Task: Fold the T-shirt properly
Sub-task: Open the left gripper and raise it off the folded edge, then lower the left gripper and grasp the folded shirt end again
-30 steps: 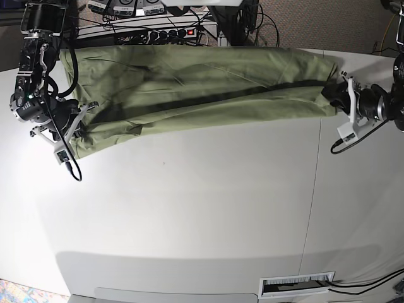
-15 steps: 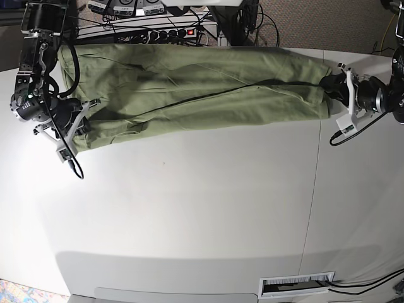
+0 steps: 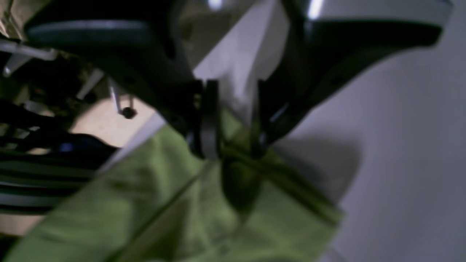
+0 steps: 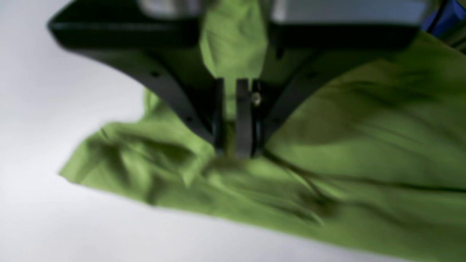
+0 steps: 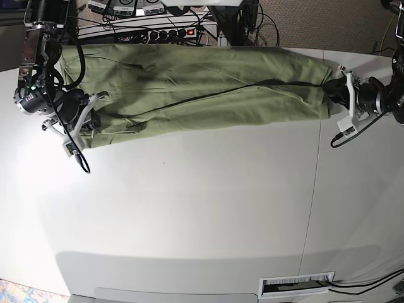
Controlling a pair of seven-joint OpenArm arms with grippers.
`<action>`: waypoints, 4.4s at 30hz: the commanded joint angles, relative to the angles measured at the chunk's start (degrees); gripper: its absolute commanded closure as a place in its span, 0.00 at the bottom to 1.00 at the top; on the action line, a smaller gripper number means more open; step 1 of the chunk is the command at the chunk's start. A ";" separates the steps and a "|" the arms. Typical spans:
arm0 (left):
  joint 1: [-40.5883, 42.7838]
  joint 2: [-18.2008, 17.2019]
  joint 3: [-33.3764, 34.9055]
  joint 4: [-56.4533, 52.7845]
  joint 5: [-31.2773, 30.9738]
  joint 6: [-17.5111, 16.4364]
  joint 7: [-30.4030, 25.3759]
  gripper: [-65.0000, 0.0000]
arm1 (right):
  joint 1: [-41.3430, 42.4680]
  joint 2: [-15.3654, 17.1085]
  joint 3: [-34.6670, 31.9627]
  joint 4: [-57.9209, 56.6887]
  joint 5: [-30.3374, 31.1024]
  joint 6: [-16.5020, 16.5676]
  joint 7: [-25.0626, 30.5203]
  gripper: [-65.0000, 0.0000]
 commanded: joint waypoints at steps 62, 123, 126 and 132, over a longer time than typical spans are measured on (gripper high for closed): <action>1.92 0.68 -16.83 0.55 -5.57 13.46 -0.04 0.71 | -0.81 -2.89 0.46 1.55 -2.97 1.29 0.50 1.00; 12.57 21.53 -21.92 0.57 -3.08 9.42 -5.97 1.00 | -2.54 -2.89 0.46 1.57 -4.44 1.25 0.76 1.00; 11.80 21.18 -21.92 0.63 -3.26 8.22 -5.95 1.00 | -2.56 -2.86 0.46 1.55 -4.50 1.29 0.37 1.00; 7.28 19.76 -21.92 0.66 -1.92 8.24 -5.92 1.00 | -2.84 -2.89 -0.70 1.44 -6.01 1.31 2.25 1.00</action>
